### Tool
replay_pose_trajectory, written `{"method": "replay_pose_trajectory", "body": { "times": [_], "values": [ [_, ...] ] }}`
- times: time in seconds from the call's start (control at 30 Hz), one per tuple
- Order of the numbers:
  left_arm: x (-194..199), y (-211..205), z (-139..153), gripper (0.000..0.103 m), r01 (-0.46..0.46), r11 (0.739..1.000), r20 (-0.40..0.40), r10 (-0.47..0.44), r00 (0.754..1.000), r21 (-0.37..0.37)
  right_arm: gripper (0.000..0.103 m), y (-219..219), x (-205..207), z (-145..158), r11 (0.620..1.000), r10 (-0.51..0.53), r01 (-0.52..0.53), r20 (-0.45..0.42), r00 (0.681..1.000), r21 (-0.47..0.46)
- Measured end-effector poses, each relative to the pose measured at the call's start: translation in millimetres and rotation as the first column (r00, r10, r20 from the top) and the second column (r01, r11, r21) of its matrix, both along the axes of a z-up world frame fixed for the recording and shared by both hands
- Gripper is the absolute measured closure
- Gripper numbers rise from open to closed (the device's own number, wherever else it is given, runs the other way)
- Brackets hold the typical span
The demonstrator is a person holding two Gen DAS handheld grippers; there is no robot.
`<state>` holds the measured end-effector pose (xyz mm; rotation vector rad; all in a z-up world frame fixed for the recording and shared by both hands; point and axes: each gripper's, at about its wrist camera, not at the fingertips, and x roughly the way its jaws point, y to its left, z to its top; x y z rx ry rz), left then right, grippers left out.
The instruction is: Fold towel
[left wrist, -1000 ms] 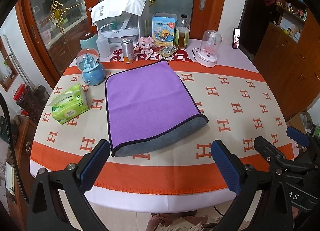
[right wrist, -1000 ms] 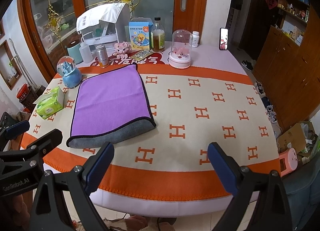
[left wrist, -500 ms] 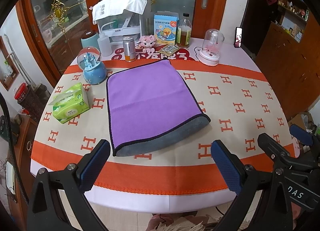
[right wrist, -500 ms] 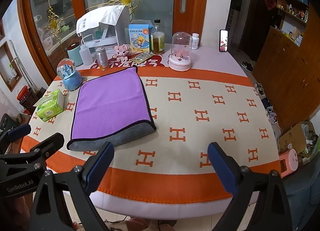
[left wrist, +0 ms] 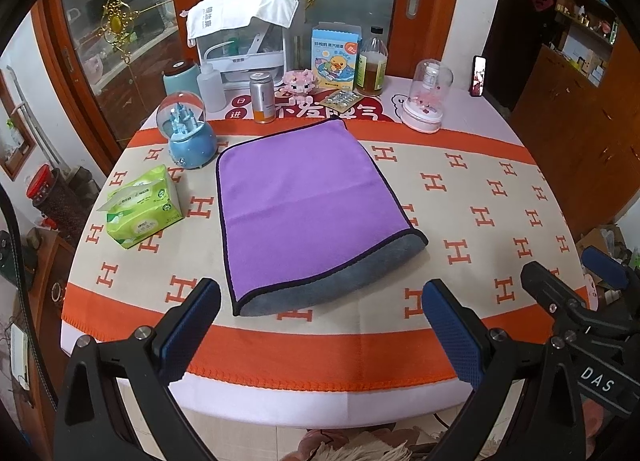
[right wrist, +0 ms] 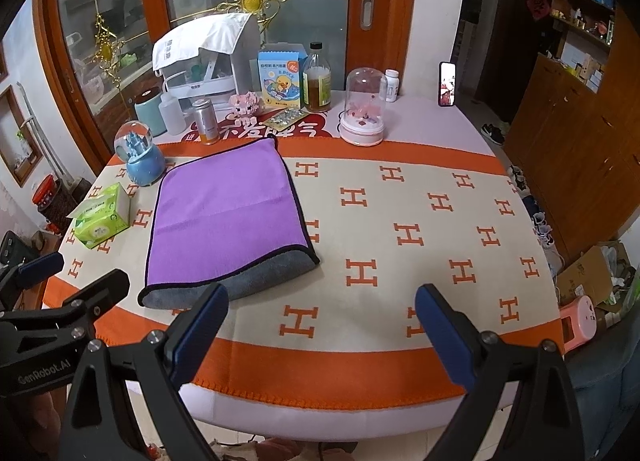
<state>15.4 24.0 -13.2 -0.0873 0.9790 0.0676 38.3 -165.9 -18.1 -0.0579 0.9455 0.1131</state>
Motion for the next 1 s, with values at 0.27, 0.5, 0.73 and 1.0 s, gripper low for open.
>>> {"method": "replay_pose_trajectory", "body": {
  "times": [0.27, 0.5, 0.73, 1.0],
  "values": [
    [12, 30, -18, 0.003, 0.027, 0.998, -0.052, -0.03, 0.998, -0.063, 0.007, 6, 4, -8, 0.997, -0.071, 0.072, -0.005, 0.997, 0.024],
    [20, 70, -52, 0.003, -0.042, 0.995, -0.087, 0.034, 0.996, -0.096, 0.007, 19, 15, -27, 0.997, -0.067, 0.066, -0.027, 0.997, -0.032],
    [28, 94, -98, 0.003, -0.069, 0.99, -0.13, 0.053, 0.99, -0.121, 0.009, 28, 45, -54, 0.993, 0.077, -0.082, -0.063, 0.995, -0.081],
    [36, 101, -151, 0.01, -0.059, 0.992, -0.212, 0.034, 0.977, -0.115, 0.016, 22, 98, -98, 0.954, 0.296, -0.3, -0.137, 0.945, -0.009]
  ]
}}
